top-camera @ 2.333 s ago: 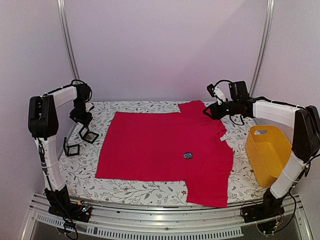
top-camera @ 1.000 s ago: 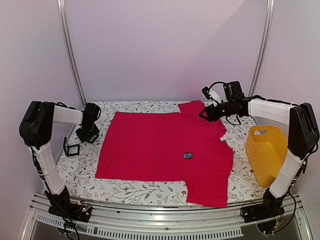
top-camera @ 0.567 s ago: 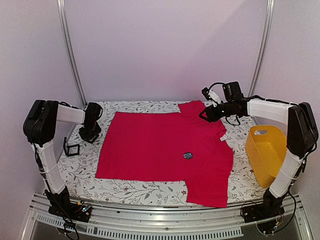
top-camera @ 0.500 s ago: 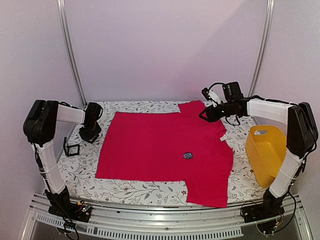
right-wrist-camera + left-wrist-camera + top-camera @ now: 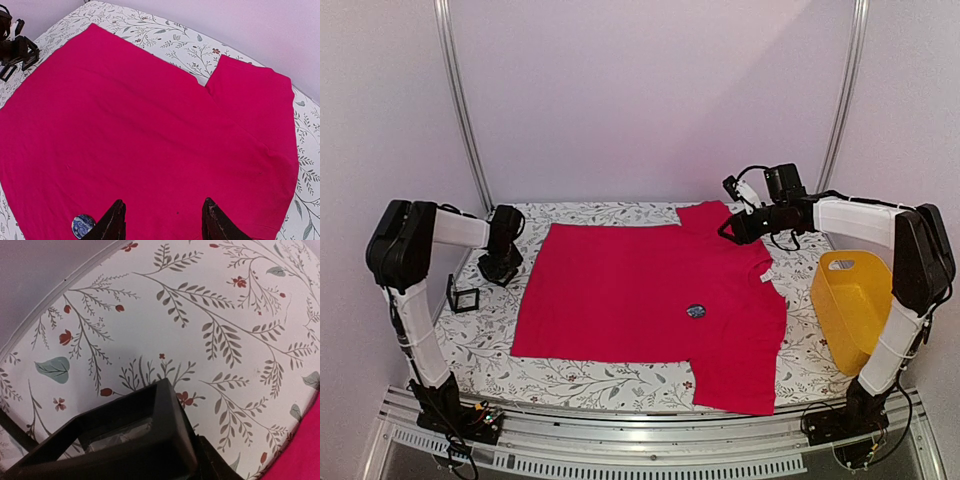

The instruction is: Pin the brooch onto the clothing

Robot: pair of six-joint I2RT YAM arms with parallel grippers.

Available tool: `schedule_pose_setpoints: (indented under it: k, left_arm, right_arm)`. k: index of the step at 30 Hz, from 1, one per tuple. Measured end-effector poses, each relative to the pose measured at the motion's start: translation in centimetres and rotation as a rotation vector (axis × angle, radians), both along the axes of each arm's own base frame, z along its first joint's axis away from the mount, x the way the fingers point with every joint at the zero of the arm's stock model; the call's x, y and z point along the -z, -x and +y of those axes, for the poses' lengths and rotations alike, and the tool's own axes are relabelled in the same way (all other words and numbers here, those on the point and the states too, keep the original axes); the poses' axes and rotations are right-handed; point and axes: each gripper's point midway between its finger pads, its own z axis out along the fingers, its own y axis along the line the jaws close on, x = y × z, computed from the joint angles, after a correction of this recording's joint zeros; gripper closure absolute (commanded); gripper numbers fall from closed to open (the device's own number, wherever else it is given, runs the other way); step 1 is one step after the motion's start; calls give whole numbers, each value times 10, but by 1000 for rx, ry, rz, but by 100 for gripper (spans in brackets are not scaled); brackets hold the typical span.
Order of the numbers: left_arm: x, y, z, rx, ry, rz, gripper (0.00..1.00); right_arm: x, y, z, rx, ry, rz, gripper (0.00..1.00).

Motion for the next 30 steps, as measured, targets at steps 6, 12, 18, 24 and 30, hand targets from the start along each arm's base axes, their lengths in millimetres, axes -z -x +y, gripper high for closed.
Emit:
schedule_pose_setpoints:
  k: [6, 12, 18, 24, 30]
  left_arm:
    - [-1, 10, -2, 8, 10, 0, 55]
    - [-1, 22, -5, 27, 19, 15, 49]
    - [0, 22, -5, 35, 18, 18, 55]
    - [0, 21, -7, 43, 19, 13, 66]
    - [0, 22, -7, 44, 20, 8, 70]
  right_arm:
    - [0, 0, 0, -1, 0, 0, 50]
    - [1, 0, 0, -1, 1, 3, 50]
    - [3, 0, 0, -2, 3, 6, 50]
    - [3, 1, 1, -3, 4, 8, 50]
    - [3, 1, 1, -3, 5, 10, 50]
